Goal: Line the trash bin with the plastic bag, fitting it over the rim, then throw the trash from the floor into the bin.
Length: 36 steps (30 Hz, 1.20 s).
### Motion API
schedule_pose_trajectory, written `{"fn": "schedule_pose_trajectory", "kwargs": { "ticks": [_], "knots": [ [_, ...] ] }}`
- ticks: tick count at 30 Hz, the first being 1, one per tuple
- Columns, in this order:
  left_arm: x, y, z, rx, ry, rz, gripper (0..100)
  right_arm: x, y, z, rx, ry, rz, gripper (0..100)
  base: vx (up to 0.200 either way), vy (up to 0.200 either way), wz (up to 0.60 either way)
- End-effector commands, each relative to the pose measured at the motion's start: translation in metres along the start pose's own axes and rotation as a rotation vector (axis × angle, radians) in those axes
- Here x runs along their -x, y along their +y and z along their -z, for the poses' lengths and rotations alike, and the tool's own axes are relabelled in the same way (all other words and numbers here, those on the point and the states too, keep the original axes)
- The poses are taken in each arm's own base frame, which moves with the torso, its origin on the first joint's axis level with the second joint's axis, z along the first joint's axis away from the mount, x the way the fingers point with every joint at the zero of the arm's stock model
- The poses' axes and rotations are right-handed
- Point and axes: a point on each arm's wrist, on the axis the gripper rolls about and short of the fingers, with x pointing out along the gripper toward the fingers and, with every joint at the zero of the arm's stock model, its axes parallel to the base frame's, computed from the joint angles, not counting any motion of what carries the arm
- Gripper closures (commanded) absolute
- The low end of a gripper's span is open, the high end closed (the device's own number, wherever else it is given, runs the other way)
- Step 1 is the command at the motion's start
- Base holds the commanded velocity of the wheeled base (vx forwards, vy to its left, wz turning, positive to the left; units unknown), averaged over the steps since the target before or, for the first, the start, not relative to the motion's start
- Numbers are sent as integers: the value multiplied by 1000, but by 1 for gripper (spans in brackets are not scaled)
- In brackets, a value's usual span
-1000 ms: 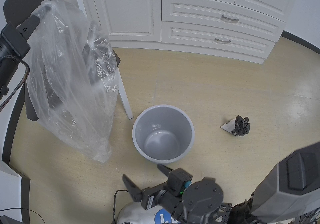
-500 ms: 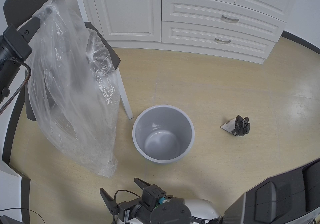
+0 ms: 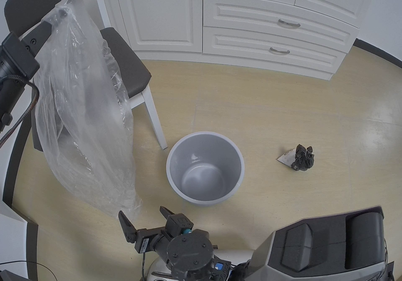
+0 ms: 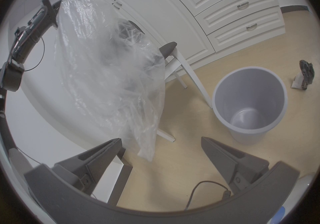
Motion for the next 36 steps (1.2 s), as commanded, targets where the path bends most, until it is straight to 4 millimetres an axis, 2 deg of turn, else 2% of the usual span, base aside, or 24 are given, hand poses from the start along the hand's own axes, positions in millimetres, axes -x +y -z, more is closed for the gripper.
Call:
{"fn": "schedule_pose_trajectory", "kwargs": {
  "ticks": [1,12,23,30,31,36],
  "knots": [
    [1,-1,-1,3,-4,6,100,-26,-10,3,-8,-25,35,0,0,0,0],
    [1,-1,-2,3,-6,7,100,-52,-12,4,-11,-6,87,0,0,0,0],
    [1,-1,-2,3,-6,7,100,-91,-15,-30,-24,-104,182,0,0,0,0],
    [2,-1,-1,3,-4,6,100,-98,-29,-40,-22,-138,223,0,0,0,0],
    [2,-1,-1,3,-4,6,100,-98,-31,-40,-21,-136,226,100,0,0,0],
    [1,-1,-1,3,-4,6,100,-97,-38,-42,-15,-132,244,100,0,0,0]
  ]
}}
